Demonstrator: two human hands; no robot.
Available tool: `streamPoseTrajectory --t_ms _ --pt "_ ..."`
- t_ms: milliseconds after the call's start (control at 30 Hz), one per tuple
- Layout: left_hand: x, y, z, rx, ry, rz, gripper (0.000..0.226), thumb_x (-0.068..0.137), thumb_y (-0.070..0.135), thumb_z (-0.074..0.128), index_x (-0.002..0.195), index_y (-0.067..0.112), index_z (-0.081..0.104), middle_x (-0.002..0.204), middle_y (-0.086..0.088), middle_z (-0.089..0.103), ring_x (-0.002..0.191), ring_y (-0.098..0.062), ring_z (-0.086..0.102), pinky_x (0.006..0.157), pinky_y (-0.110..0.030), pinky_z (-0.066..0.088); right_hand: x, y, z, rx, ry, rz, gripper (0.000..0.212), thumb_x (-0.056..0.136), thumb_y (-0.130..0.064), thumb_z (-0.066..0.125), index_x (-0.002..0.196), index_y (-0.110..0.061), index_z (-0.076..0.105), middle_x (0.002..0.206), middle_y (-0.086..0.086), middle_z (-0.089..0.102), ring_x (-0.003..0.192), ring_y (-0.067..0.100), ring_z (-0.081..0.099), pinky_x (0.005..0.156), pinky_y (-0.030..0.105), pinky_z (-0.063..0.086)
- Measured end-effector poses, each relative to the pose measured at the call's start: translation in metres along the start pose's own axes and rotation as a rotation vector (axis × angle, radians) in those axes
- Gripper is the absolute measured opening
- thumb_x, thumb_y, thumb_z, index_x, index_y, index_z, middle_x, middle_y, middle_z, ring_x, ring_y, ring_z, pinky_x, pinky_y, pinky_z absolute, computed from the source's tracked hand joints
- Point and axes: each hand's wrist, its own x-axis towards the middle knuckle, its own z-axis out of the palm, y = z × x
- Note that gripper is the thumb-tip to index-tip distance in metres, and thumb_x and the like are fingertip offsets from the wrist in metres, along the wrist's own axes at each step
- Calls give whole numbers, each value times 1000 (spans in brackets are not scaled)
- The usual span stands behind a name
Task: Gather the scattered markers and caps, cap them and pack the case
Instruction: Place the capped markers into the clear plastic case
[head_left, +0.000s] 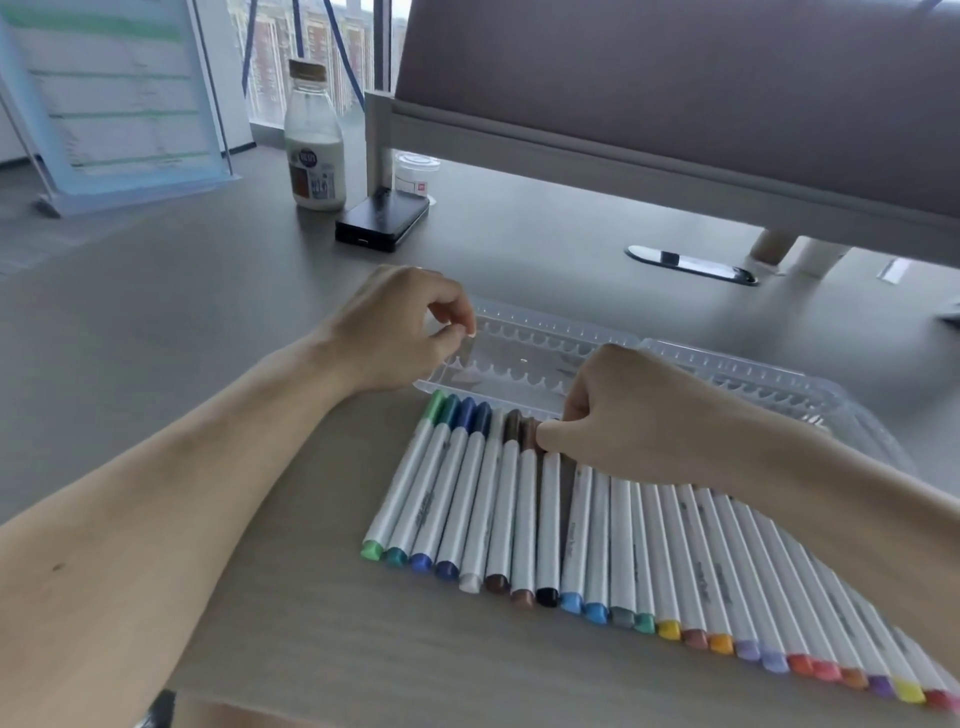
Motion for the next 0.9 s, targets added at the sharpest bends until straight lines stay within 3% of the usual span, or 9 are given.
streamPoseTrajectory --t_ms 100,200,367,500,567,667,800,900 --pt "0 0 0 -11 -5 -7 13 91 16 71 90 26 79 93 15 75 91 0 65 81 -13 43 1 -1 3 29 17 3 55 82 -55 61 49 -18 37 35 -8 26 36 12 25 48 28 31" --pt "0 0 -1 -25 1 -19 13 91 16 70 90 26 79 93 16 75 91 1 65 85 -23 47 0 -1 5 29 46 13 51 87 -47 68 53 -17 45 42 -7 36 38 11 32 47 26 34" --pt "0 -1 -1 -58 42 -48 16 91 14 69 90 26 79 91 15 76 89 1 66 87 -28 53 1 2 6 34 50 11 53 85 -44 68 50 -17 38 32 -7 30 33 11 27 44 25 30" --pt "-1 -1 -1 -78 58 -56 17 91 13 68 89 26 79 89 15 75 87 2 66 87 -31 56 -1 2 0 142 67 26 48 81 -45 64 48 -13 49 42 0 39 42 19 32 48 28 32" --pt "-1 -1 -1 -82 56 -62 19 91 12 67 89 28 78 89 16 74 87 2 65 86 -30 56 -3 0 -8 226 99 33 48 87 -43 65 53 -8 66 48 6 61 38 14 37 45 24 36" --pt "-2 -1 -1 -71 67 -73 19 92 13 66 90 29 77 90 17 73 89 3 64 86 -29 54 2 -2 -24 444 157 46 39 93 -41 62 66 -21 81 72 11 76 47 11 41 46 21 35" --pt "-3 -2 -1 -37 44 -109 15 94 17 66 97 28 76 105 10 68 92 -2 57 89 -33 50 29 1 -38 773 174 118 40 99 -29 54 71 -7 73 80 8 79 48 16 40 41 19 30" --pt "-4 -3 -1 -23 -25 -164 12 96 22 66 102 29 74 116 9 63 80 5 47 87 -33 44 48 0 -38 982 60 146 20 100 -22 55 91 -10 68 92 11 80 53 16 57 46 22 39"
